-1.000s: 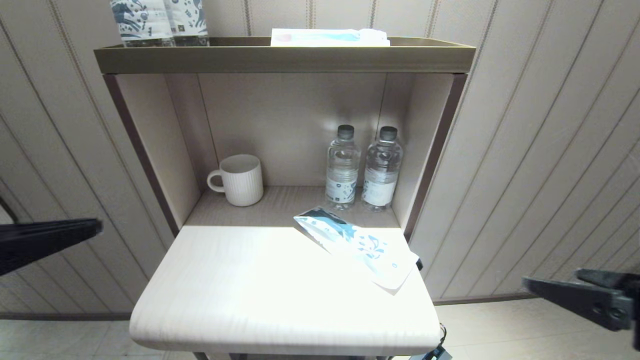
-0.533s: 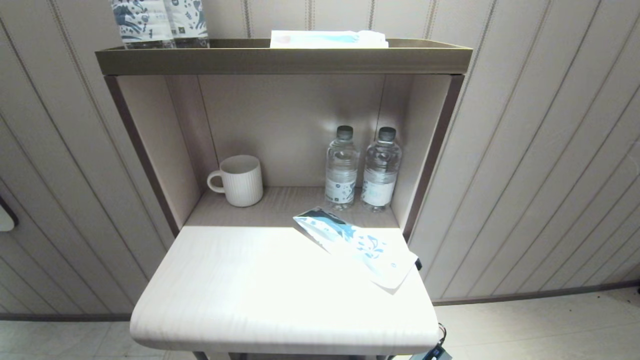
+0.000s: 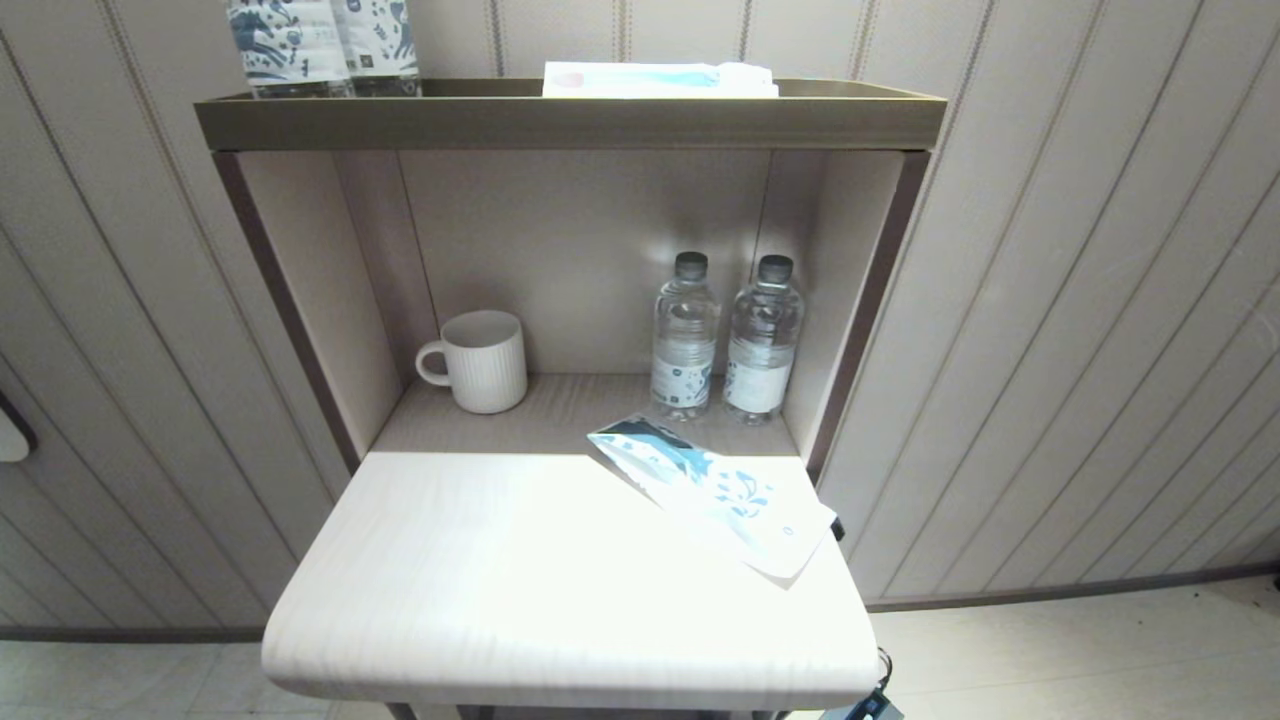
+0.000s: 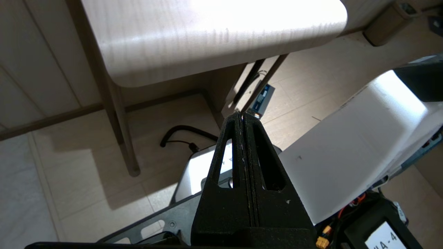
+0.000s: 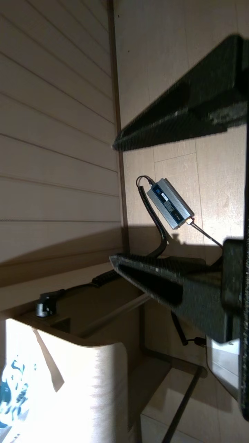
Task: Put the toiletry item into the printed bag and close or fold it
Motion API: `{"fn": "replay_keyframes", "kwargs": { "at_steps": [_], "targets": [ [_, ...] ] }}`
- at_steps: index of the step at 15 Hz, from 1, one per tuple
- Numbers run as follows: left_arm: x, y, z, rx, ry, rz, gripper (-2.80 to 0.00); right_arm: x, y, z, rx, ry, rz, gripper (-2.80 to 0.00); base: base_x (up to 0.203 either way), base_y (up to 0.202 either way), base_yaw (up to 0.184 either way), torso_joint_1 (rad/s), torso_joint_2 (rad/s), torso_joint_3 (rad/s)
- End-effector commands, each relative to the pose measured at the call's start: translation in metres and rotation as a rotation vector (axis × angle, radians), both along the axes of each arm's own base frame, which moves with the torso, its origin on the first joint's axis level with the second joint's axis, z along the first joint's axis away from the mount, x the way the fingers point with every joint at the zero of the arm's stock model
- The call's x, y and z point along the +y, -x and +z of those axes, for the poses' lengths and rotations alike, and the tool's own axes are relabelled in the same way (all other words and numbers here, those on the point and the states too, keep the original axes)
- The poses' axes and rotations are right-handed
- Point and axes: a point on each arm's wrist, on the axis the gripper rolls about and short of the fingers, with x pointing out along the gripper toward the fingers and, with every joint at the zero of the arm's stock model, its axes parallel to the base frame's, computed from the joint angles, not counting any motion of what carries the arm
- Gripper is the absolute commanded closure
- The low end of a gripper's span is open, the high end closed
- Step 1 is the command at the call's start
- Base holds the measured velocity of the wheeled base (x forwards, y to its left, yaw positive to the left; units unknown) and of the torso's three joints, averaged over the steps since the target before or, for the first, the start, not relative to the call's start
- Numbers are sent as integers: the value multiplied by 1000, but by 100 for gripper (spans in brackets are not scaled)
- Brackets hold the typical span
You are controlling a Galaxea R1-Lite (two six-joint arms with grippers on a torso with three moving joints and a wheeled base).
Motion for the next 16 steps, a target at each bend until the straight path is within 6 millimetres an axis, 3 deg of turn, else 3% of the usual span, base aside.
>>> {"fn": "replay_keyframes", "kwargs": {
  "at_steps": [1, 4, 5, 9, 13, 16],
  "targets": [
    [1, 3, -8, 3, 3, 5, 0, 0, 9, -18, -59, 29, 26, 0, 0, 0, 0, 0, 0, 0],
    [1, -1, -17, 4, -59, 3, 0, 0, 8, -42, -60, 139, 48, 0, 0, 0, 0, 0, 0, 0],
    [1, -1, -18, -1, -75, -1, 0, 1, 5, -48, -39, 147, 52, -280, 0, 0, 0, 0, 0, 0],
    [2, 2, -9, -39, -82, 41, 0, 0, -17, -76, -68, 202, 28, -280, 0, 0, 0, 0, 0, 0],
    [6, 7, 8, -114, -122, 197, 0, 1, -21, -80, -94, 203, 94, -280, 0, 0, 0, 0, 0, 0],
    [-3, 11, -1, -141, -150, 391, 0, 2, -21, -81, -93, 170, 116, -280, 0, 0, 0, 0, 0, 0]
  ]
}}
